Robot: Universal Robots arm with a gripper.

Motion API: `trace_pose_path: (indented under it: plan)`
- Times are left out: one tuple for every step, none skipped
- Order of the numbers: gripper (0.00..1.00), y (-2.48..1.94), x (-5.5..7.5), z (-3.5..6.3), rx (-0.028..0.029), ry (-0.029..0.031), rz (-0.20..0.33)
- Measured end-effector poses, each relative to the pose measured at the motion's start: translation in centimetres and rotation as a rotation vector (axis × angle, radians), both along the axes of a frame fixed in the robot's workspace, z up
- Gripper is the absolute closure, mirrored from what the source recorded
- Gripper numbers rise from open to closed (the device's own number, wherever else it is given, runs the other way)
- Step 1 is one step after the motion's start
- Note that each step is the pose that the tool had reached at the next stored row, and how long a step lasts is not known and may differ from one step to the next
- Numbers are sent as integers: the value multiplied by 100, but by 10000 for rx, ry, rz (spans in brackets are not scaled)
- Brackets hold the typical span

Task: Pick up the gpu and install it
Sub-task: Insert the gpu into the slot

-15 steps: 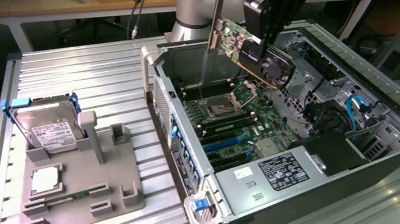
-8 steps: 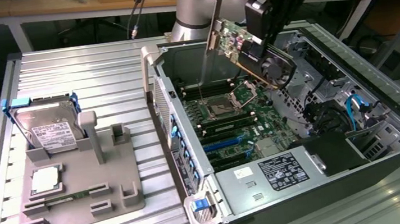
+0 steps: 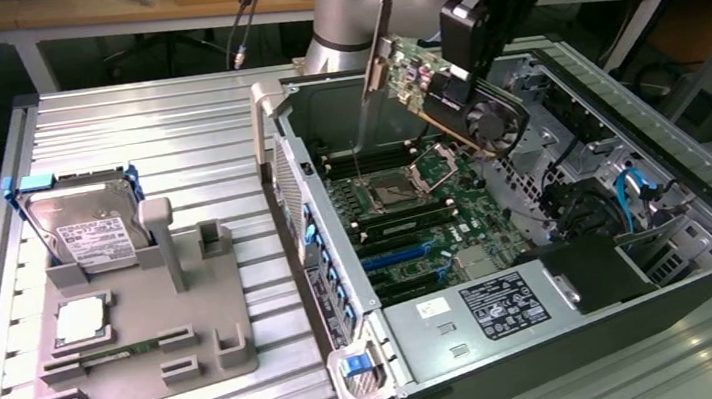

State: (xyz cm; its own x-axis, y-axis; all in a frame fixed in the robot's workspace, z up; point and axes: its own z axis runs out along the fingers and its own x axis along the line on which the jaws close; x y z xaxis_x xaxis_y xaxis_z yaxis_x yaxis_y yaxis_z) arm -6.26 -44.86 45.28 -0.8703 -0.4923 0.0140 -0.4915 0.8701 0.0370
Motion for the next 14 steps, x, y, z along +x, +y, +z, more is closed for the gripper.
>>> trace_pose_path:
  plan:
    - [73,0,0,0,0,0,77]
    - [73,0,0,0,0,0,156]
    - [73,0,0,0,-1,0,240]
    - [73,0,0,0,0,0,309]
    - [73,0,0,0,0,0,392]
    - [73,0,0,0,0,0,465]
    - [73,0,0,0,0,0,541]
    - [73,0,0,0,0,0,623]
    - [73,0,0,0,0,0,703]
    - [73,0,0,0,0,0,823]
    - [73,0,0,0,0,0,912]
    - [73,0,0,0,0,0,989]
    - [73,0,0,0,0,0,1075]
    - [73,0,0,0,0,0,1166]
